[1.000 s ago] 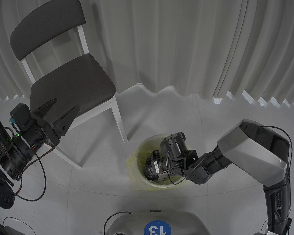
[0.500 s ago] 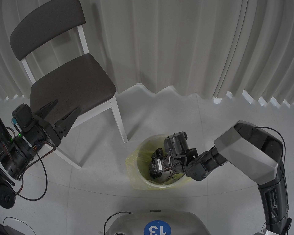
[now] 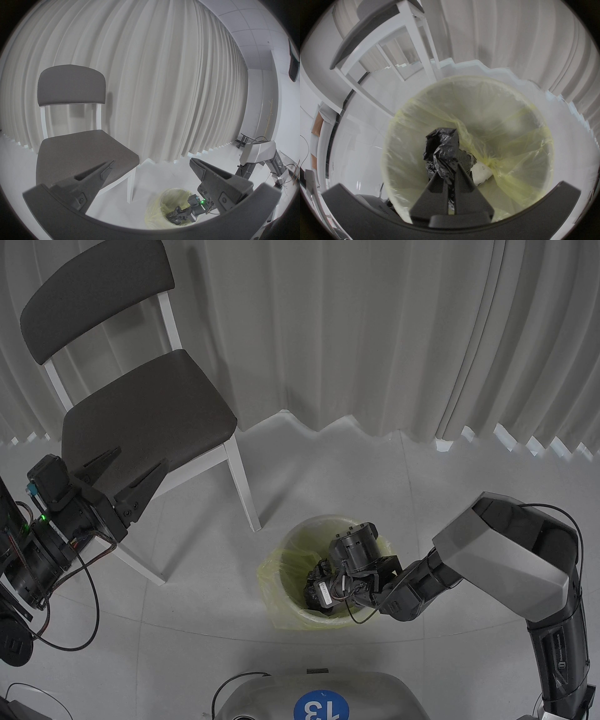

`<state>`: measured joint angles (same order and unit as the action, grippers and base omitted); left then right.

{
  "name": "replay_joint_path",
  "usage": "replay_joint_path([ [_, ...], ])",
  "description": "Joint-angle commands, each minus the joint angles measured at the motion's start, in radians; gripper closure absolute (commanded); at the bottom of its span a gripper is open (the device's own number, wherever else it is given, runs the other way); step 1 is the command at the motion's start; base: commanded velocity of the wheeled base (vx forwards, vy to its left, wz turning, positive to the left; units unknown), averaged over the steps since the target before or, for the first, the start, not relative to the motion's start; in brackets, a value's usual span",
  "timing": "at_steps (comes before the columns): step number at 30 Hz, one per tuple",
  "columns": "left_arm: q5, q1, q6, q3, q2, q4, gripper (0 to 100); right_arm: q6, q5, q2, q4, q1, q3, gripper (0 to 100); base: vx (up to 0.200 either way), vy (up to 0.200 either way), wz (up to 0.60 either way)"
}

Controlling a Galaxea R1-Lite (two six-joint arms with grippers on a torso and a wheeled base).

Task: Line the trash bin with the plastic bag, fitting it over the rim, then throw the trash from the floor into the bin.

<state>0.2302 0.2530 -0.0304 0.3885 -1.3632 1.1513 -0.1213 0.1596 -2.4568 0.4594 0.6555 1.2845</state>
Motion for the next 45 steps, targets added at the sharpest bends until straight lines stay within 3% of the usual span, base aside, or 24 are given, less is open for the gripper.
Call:
replay_joint_path([
  [1, 0.001, 0.002, 0.001, 0.000, -0.002, 0.001, 0, 0.014, 0.000, -0.048, -0.001, -0.059, 0.033, 100, 0.000, 0.000, 0.00],
  [10, 0.001, 0.003, 0.000, -0.005, -0.005, 0.001, 0, 0.031, 0.000, -0.166, -0.011, -0.056, 0.133, 100, 0.000, 0.000, 0.00],
  [23, 0.003, 0.002, 0.001, -0.013, -0.028, 0.039, 0, 0.022, -0.002, -0.168, -0.071, -0.033, 0.197, 100, 0.000, 0.000, 0.00],
  [37, 0.000, 0.000, 0.007, -0.013, -0.019, 0.051, 0, 0.022, 0.000, 0.183, -0.125, -0.034, 0.069, 100, 0.000, 0.000, 0.00],
  [45, 0.000, 0.000, 0.009, -0.014, -0.016, 0.053, 0, 0.020, 0.001, 0.283, -0.128, -0.036, 0.024, 100, 0.000, 0.000, 0.00],
])
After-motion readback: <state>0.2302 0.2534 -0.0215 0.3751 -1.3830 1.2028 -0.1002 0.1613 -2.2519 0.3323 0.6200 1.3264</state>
